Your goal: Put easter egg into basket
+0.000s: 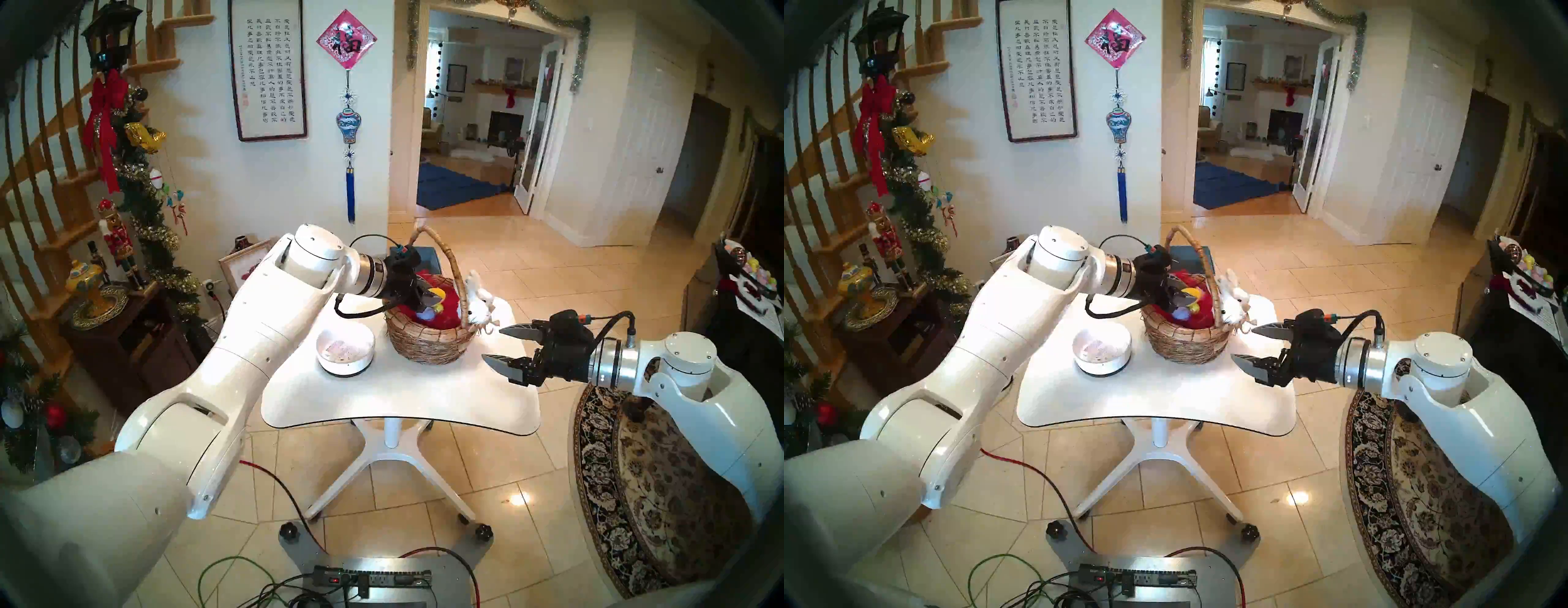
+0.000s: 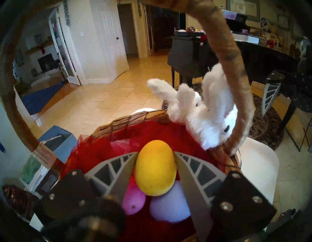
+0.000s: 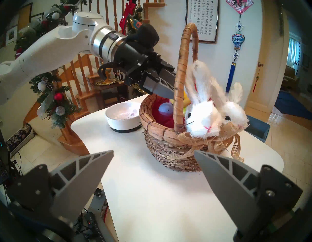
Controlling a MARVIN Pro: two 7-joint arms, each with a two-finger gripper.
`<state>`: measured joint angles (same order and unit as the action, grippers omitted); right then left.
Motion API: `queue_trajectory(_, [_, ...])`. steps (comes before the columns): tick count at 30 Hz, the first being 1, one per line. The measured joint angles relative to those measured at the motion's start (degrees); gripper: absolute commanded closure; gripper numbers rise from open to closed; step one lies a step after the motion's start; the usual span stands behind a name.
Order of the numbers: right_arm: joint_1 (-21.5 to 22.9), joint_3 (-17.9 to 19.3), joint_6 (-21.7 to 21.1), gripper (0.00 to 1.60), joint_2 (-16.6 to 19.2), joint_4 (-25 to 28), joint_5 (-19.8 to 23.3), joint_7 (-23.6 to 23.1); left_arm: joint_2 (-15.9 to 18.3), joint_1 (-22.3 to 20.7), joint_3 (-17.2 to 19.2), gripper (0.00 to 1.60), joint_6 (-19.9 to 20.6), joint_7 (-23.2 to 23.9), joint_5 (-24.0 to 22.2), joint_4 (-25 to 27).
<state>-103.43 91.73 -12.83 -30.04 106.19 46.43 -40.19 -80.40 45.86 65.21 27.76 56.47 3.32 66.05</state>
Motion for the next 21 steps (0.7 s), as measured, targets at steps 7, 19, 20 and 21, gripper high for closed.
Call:
queue_trajectory(7, [0.0,0.0,0.0,0.0,0.0,0.0,0.0,0.0,0.0,-0.3,0.4,0.0,-1.0,0.1,0.0,-1.2])
queue_trajectory(19, [0.0,0.0,0.0,0.0,0.0,0.0,0.0,0.0,0.3,-0.6,2.4,0.0,-1.2,0.9,-0.8,0.1])
queue_trajectory(20, [0.0,0.0,0.0,0.0,0.0,0.0,0.0,0.0,0.4,-0.5,2.7,0.0,-1.1,1.0,-1.0,0.5])
queue_trajectory(21, [0.0,0.0,0.0,0.0,0.0,0.0,0.0,0.0,0.5,-0.5,3.0,0.0,-1.0,1.1,-1.2,0.8])
